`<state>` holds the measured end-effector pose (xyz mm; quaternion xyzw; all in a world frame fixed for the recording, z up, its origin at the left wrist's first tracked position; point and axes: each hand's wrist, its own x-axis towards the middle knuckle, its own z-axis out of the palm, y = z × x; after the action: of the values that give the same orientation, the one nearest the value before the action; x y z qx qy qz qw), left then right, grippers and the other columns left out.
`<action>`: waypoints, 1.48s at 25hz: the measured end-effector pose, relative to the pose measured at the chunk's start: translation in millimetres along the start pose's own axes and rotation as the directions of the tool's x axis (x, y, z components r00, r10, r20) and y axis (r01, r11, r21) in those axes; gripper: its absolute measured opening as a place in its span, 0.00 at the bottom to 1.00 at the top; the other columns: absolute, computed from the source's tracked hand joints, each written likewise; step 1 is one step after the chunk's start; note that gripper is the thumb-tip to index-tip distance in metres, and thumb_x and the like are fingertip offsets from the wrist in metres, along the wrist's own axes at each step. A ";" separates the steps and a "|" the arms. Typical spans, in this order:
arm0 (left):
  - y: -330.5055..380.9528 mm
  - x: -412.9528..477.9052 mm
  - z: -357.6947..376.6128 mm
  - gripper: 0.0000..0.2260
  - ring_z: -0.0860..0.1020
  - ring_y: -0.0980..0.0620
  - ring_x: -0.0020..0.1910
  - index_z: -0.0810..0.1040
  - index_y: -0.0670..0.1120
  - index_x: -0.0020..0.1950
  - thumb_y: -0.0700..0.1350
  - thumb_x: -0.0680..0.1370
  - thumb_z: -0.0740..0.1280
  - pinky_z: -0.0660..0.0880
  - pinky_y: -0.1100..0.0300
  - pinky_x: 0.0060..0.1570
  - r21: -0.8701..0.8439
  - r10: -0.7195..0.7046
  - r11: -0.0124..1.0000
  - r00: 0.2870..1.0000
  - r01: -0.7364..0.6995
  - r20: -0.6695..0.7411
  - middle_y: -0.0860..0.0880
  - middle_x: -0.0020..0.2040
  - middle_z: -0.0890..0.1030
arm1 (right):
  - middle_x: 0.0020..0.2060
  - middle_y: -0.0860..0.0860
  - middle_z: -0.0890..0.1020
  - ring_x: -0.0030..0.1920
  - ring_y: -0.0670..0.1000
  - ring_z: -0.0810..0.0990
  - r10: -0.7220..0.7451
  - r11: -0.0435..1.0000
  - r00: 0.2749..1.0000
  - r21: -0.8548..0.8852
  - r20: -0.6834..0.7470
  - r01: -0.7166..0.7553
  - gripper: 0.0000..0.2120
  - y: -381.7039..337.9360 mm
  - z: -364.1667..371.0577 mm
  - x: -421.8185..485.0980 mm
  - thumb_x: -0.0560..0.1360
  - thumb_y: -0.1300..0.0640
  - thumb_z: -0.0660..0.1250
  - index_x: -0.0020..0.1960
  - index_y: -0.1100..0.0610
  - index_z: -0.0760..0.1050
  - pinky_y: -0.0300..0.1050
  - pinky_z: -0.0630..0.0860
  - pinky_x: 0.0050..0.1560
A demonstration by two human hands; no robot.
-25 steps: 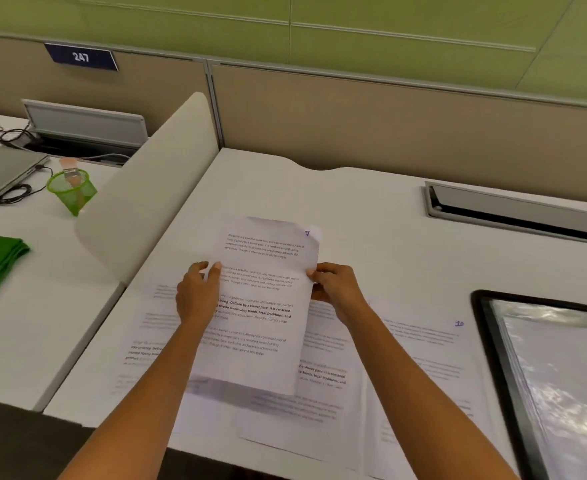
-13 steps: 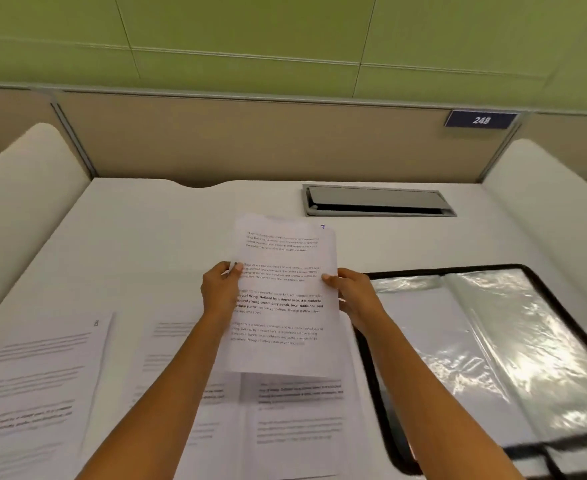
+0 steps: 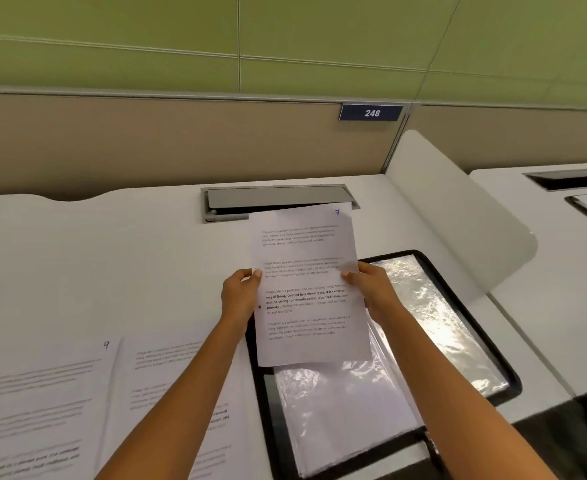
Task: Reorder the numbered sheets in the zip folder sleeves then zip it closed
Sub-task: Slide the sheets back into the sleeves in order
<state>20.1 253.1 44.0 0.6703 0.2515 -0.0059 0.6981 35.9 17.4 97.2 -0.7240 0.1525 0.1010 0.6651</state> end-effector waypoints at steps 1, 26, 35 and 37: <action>-2.3 1.6 7.0 0.10 0.81 0.49 0.48 0.77 0.46 0.57 0.48 0.79 0.67 0.80 0.53 0.44 0.004 -0.012 1.000 0.999 0.011 0.045 0.48 0.51 0.82 | 0.46 0.55 0.85 0.41 0.54 0.85 -0.004 1.000 1.000 0.014 -0.020 0.004 0.10 -2.6 -11.0 3.9 0.76 0.66 0.65 0.56 0.60 0.80 0.44 0.79 0.35; -7.0 51.1 204.4 0.12 0.80 0.52 0.50 0.80 0.45 0.60 0.47 0.79 0.67 0.77 0.58 0.52 0.622 0.193 0.659 0.894 -0.424 0.405 0.48 0.52 0.83 | 0.45 0.52 0.85 0.43 0.54 0.85 -0.195 0.978 0.973 -0.100 -0.122 0.183 0.07 -45.7 -175.5 181.4 0.76 0.61 0.68 0.54 0.56 0.81 0.51 0.81 0.44; -11.8 79.4 259.4 0.04 0.76 0.52 0.49 0.81 0.50 0.50 0.45 0.76 0.70 0.72 0.53 0.55 0.777 0.181 0.406 0.876 -0.481 0.447 0.54 0.46 0.81 | 0.48 0.53 0.85 0.45 0.54 0.85 -0.216 0.972 0.976 -0.090 0.031 0.218 0.12 -54.1 -215.4 235.9 0.76 0.60 0.69 0.59 0.60 0.80 0.44 0.81 0.40; -11.2 78.8 259.7 0.02 0.76 0.53 0.49 0.81 0.51 0.47 0.45 0.76 0.70 0.69 0.53 0.56 0.790 0.217 0.372 0.874 -0.487 0.435 0.55 0.44 0.82 | 0.49 0.54 0.85 0.46 0.55 0.85 -0.208 0.975 0.977 -0.064 0.056 0.211 0.12 -52.1 -216.0 242.7 0.76 0.60 0.69 0.59 0.61 0.79 0.46 0.82 0.41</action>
<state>174.2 34.1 -1.3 0.9628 -0.0323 -0.0721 0.2584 268.6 -214.7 81.6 -0.7560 0.0555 0.0532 0.6500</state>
